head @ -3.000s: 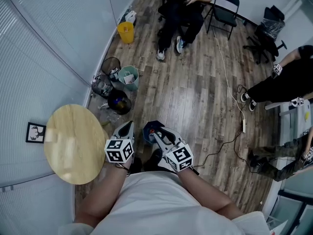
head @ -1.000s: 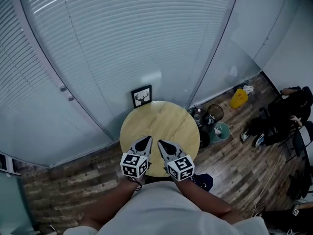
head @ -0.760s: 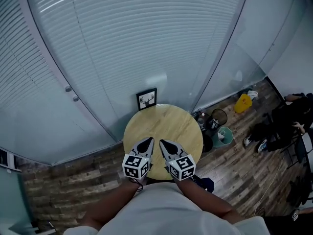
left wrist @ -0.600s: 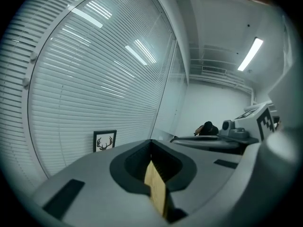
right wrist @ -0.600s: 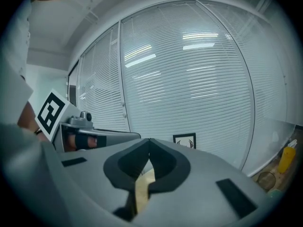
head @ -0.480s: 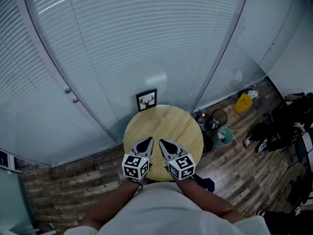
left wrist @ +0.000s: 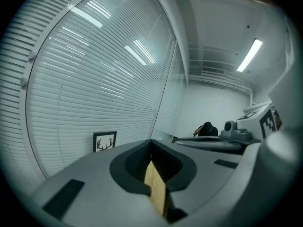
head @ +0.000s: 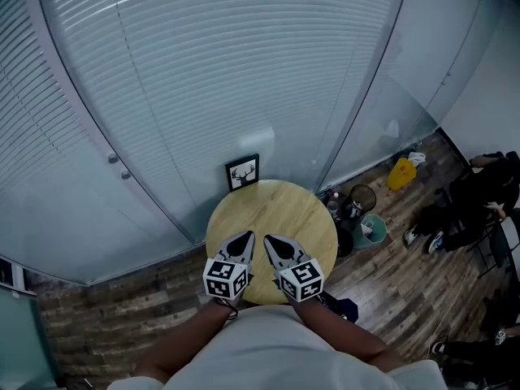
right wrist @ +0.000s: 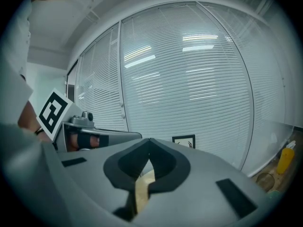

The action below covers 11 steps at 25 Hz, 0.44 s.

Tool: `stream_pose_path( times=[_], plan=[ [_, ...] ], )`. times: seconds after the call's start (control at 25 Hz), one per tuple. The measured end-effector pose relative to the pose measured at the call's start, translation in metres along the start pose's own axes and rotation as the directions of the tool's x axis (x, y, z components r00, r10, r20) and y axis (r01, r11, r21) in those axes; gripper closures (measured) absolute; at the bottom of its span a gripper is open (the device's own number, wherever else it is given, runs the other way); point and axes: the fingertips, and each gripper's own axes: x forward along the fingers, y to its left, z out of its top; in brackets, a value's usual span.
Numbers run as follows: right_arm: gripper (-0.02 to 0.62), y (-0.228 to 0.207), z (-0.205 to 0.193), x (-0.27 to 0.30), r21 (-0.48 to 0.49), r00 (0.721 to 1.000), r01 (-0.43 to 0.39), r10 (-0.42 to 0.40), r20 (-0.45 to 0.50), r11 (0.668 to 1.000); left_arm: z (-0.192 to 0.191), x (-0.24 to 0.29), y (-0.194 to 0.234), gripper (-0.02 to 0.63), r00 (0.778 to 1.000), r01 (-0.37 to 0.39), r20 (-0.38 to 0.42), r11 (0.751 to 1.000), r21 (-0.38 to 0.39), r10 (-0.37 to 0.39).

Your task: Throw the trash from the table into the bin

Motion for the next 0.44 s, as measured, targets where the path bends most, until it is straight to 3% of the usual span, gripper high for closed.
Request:
stream_pose_path(
  times=[0.44],
  plan=[
    [0.589,0.0038,0.003,-0.0025,-0.011,1.0,0.012,-0.012,0.008,1.0,0.0031,-0.0035,-0.0046,0.6,1.0,0.025,0.002,1.0,0.011,-0.025]
  ],
)
